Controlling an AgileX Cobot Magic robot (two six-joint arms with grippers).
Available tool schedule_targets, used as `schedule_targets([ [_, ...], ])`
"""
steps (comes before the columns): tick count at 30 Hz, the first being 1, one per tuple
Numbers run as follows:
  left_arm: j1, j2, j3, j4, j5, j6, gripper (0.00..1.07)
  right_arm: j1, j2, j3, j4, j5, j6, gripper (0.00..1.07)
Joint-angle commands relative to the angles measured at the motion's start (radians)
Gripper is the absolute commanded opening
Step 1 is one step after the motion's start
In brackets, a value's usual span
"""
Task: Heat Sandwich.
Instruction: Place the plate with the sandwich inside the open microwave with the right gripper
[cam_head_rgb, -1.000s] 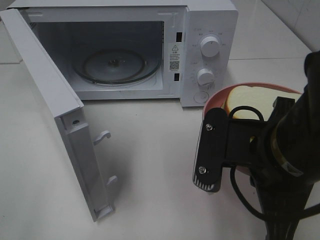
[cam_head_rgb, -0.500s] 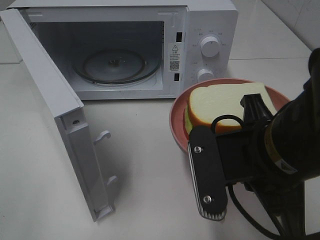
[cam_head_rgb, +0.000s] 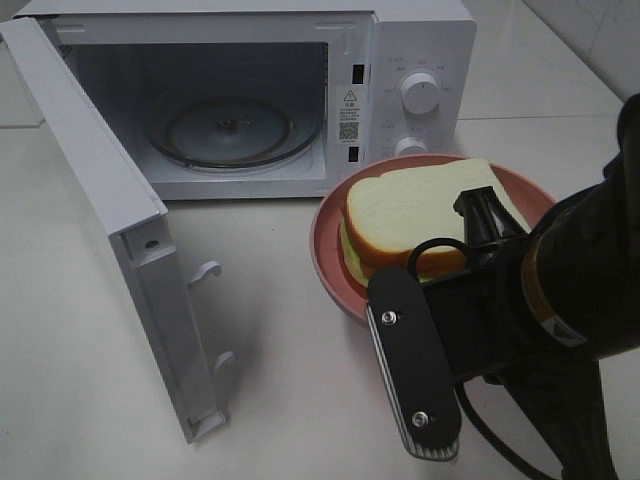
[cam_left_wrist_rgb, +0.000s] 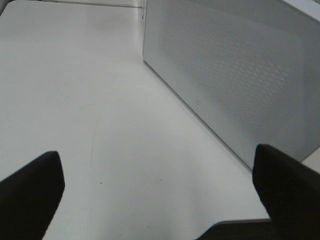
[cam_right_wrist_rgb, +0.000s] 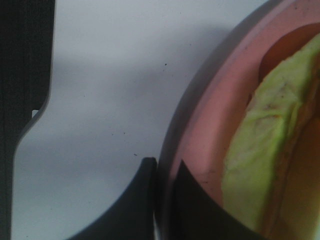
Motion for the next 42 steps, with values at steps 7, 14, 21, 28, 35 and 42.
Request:
schedule_targets([
  [7,-0.002,-0.017,0.002,-0.001,-0.015,0.003,0.97,-0.104,-0.008,0.002,0.106,-0.098,-0.371,0.00],
  [14,-0.002,-0.017,0.002,-0.001,-0.015,0.003,0.97,-0.186,-0.008,0.002,0.166,-0.134,-0.603,0.00],
  [21,-0.002,-0.017,0.002,-0.001,-0.015,0.003,0.97,-0.280,-0.008,0.002,0.266,-0.219,-0.815,0.00],
  [28,-0.002,-0.017,0.002,-0.001,-0.015,0.003,0.97,-0.366,-0.008,0.002,0.343,-0.217,-0.965,0.00],
  [35,-0.002,-0.017,0.002,-0.001,-0.015,0.003,0.97,-0.406,-0.008,0.002,0.387,-0.243,-1.055,0.00],
  [42,-0.002,-0.017,0.002,-0.001,-0.015,0.003,0.97,-0.406,-0.002,0.002,0.387,-0.298,-1.053,0.00],
])
